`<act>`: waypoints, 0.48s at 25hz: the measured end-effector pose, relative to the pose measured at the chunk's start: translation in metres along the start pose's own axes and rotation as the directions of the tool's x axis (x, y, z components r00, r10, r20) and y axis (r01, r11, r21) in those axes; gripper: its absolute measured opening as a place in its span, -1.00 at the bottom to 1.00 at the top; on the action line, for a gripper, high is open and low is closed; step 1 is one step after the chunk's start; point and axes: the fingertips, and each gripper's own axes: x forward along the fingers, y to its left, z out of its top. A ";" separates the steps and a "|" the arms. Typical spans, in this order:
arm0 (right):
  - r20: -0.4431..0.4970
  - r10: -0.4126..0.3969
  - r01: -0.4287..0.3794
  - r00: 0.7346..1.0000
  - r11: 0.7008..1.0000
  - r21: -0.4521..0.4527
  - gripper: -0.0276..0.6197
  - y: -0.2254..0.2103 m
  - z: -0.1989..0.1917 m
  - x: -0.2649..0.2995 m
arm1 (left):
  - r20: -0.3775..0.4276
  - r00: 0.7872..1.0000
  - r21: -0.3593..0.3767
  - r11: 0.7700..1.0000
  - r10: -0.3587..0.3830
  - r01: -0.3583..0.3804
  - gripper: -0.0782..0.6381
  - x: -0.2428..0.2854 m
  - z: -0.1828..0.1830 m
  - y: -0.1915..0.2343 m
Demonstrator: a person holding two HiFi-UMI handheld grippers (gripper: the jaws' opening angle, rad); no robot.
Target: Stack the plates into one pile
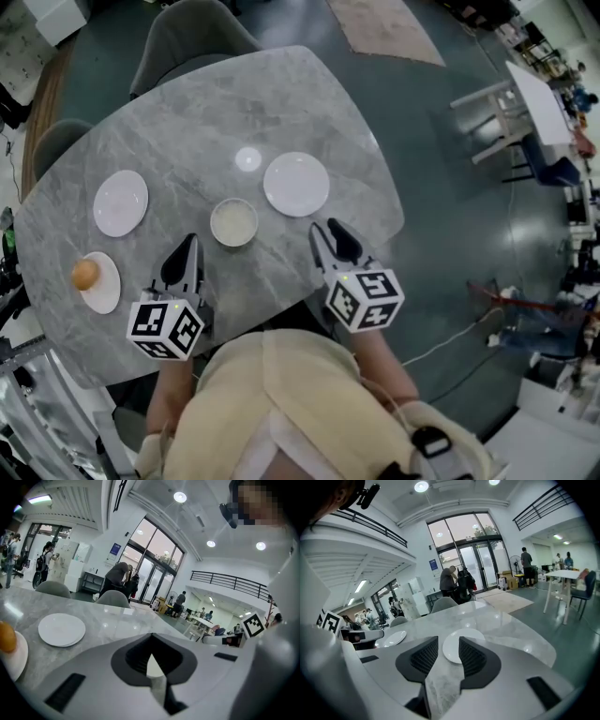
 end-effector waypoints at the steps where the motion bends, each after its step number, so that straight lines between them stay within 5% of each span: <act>1: -0.005 -0.009 0.009 1.000 1.000 0.015 -0.55 -0.005 -0.001 0.001 | -0.002 1.000 0.007 1.000 0.006 -0.006 -0.77 0.001 -0.001 -0.001; 12: -0.069 -0.020 0.030 0.997 0.990 0.141 -0.55 -0.053 -0.013 0.025 | -0.005 0.993 0.058 0.991 0.122 -0.122 -0.77 0.019 -0.013 -0.003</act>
